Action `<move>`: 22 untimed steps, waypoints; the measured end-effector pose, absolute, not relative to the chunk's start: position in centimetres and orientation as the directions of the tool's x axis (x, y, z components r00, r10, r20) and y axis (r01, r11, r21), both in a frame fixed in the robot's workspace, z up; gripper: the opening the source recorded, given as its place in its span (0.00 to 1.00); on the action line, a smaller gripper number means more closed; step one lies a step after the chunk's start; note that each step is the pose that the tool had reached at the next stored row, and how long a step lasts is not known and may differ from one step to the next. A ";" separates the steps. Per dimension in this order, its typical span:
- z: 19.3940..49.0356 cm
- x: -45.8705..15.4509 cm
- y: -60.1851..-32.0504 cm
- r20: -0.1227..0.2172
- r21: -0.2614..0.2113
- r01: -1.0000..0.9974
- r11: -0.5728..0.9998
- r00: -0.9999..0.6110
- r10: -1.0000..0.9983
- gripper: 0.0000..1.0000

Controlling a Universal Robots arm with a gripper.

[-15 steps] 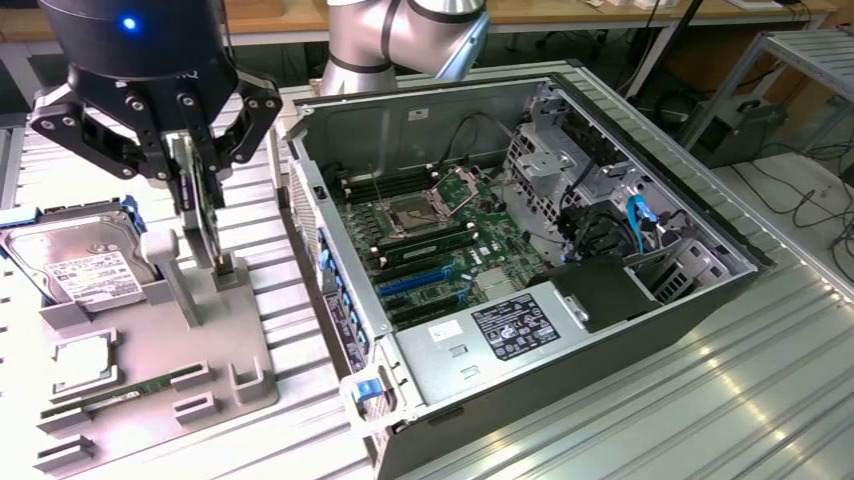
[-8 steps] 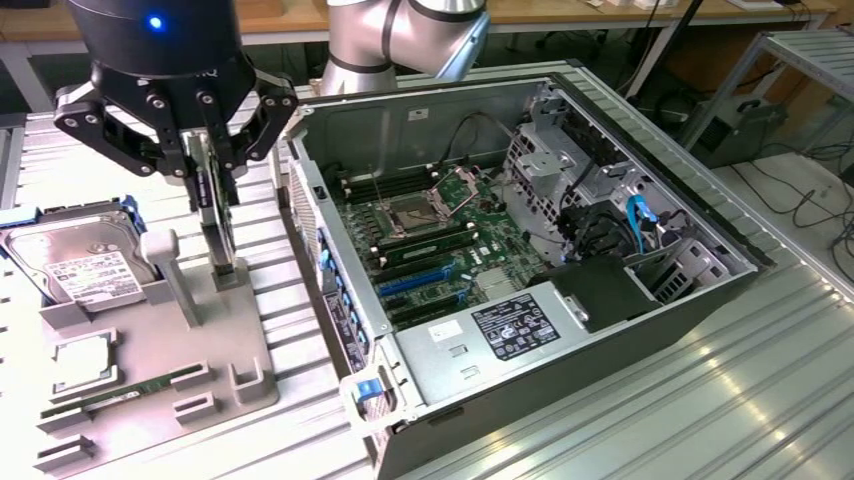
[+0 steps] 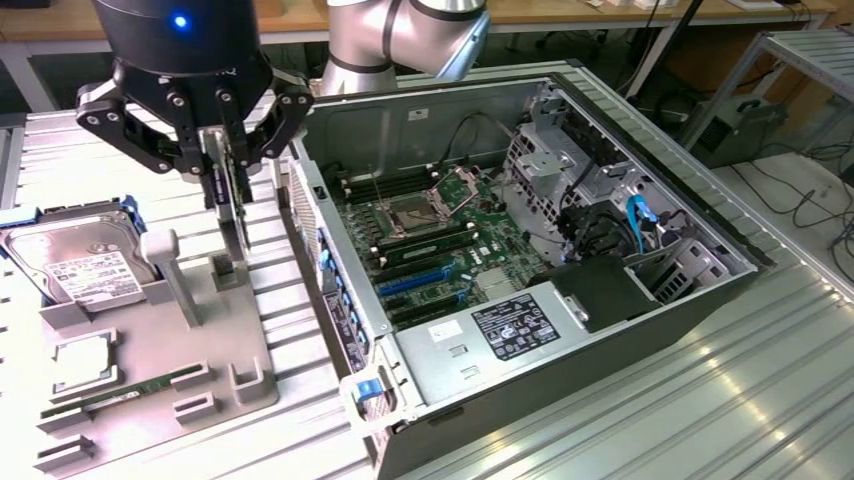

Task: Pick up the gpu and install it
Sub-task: 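Pick up the gpu and move the gpu toward the slot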

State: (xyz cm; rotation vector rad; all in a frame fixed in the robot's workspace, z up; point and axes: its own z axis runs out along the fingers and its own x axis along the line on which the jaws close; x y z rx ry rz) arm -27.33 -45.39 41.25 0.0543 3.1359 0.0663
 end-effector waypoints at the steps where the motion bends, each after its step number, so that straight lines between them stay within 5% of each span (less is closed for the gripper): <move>1: 41.2 -27.2 -45.4 -0.004 0.042 0.035 0.999 -0.999 0.035 0.28; 22: 41.2 -24.9 -45.4 -0.004 0.042 0.034 0.999 -0.999 0.035 0.28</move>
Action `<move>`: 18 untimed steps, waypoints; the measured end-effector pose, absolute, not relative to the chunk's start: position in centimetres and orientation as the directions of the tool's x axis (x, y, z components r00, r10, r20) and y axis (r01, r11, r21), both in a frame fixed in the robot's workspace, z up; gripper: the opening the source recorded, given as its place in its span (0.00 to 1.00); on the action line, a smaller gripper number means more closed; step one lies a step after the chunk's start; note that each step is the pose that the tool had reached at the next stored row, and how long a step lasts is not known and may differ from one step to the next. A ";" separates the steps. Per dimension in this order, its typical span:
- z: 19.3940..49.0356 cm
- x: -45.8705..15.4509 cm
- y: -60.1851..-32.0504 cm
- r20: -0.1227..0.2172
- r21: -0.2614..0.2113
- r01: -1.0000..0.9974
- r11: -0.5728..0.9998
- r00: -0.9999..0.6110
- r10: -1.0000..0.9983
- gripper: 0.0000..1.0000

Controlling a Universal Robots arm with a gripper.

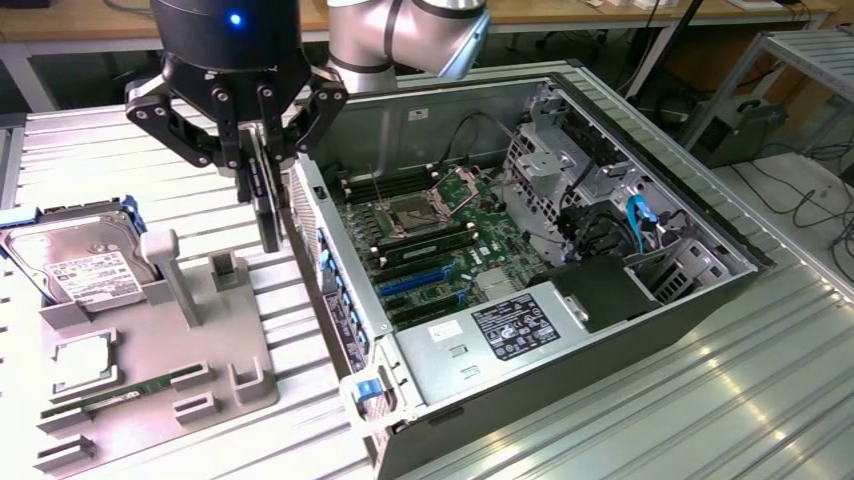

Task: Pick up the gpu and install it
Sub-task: 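Pick up the gpu and move the gpu toward the slot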

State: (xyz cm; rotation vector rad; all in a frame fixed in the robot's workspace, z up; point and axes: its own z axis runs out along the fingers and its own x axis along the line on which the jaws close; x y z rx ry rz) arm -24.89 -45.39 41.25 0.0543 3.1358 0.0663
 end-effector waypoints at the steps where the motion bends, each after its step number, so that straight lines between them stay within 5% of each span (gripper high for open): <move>1: 41.2 -24.8 -45.4 -0.004 0.042 0.035 0.999 -0.999 0.035 0.28; 18: 41.2 -23.1 -45.4 -0.004 0.042 0.034 0.999 -0.999 0.035 0.28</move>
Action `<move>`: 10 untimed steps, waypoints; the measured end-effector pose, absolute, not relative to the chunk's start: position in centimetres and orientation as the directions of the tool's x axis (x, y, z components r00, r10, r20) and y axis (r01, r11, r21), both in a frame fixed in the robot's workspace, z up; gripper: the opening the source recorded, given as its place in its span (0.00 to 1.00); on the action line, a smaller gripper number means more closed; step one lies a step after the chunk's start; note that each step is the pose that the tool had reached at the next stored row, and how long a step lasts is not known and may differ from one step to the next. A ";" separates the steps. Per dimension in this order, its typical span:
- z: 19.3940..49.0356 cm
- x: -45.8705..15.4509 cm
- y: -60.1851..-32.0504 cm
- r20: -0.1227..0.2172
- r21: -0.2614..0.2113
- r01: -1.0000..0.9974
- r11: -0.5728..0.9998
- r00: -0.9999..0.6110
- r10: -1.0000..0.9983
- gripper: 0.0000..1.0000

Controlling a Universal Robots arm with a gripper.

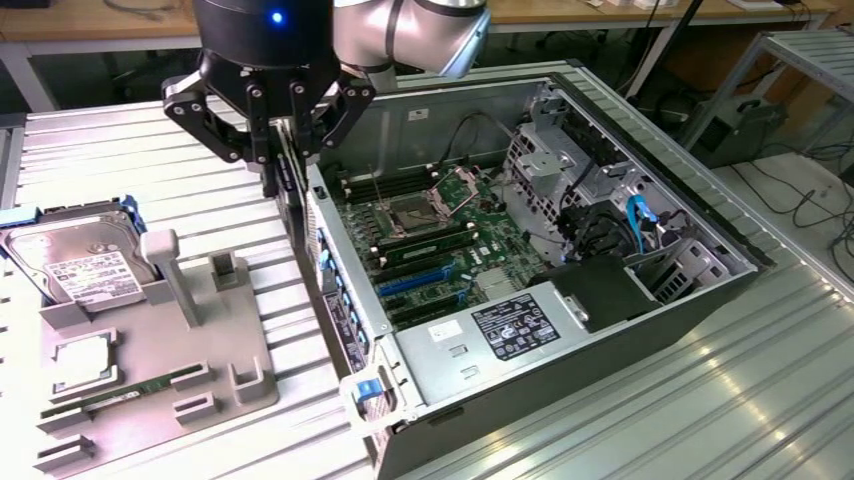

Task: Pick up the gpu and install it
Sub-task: 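Pick up the gpu and move the gpu toward the slot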

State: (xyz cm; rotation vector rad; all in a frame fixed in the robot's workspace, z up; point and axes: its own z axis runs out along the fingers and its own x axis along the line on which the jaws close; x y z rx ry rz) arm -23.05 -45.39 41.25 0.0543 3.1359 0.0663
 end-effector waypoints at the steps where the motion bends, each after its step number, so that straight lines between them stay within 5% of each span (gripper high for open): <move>1: 41.2 -22.9 -45.4 -0.004 0.042 0.035 0.999 -0.999 0.035 0.28; 10: 41.2 -21.8 -45.4 -0.004 0.042 0.035 0.999 -0.999 0.035 0.28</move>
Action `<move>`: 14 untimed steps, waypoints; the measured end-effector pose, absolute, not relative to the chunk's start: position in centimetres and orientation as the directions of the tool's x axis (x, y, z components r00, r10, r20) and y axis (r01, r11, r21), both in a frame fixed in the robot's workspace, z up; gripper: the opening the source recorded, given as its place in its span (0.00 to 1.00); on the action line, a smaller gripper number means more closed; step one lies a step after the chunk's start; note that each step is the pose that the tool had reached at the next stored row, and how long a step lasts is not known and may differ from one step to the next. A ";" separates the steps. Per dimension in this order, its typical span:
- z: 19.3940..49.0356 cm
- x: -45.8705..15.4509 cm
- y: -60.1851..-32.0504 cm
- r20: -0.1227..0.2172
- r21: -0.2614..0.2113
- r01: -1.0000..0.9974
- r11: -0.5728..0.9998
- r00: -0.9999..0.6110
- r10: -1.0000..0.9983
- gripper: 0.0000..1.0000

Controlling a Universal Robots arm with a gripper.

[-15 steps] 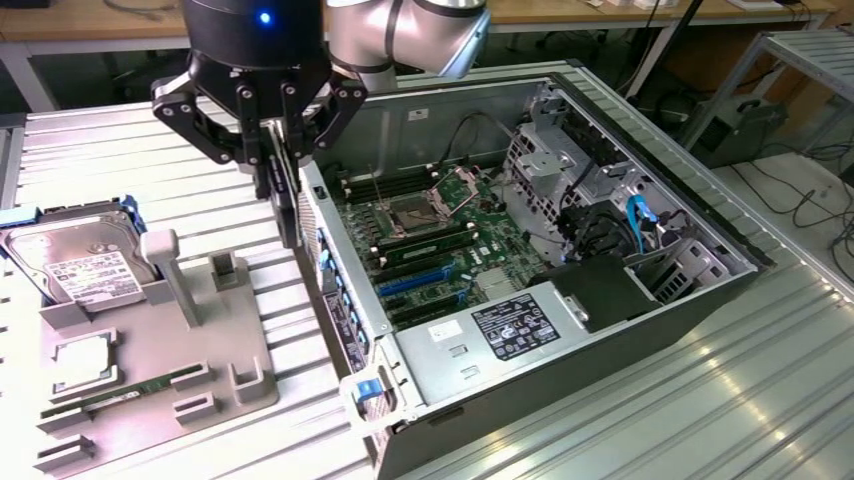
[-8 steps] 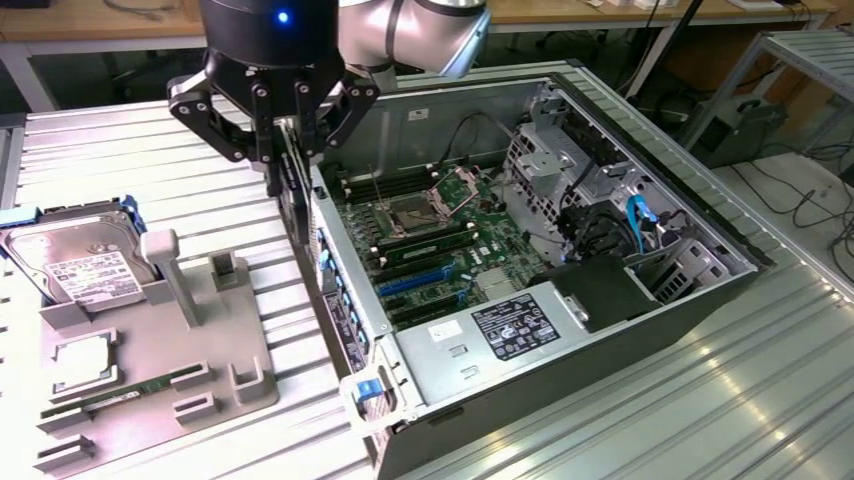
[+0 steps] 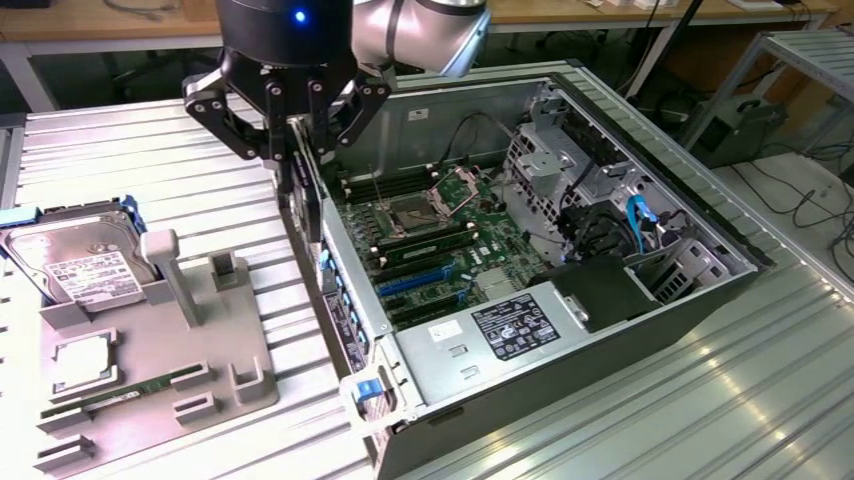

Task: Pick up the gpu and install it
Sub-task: 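Pick up the gpu and move the gpu toward the slot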

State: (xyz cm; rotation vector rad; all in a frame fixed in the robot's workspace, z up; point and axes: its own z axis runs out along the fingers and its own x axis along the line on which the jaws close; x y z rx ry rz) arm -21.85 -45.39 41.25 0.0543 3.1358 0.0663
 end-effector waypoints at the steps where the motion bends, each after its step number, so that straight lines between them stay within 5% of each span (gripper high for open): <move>1: 41.3 -21.7 -45.4 -0.004 0.042 0.034 0.999 -0.999 0.035 0.28; 14: 41.2 -20.2 -45.4 -0.004 0.042 0.035 0.999 -0.999 0.035 0.28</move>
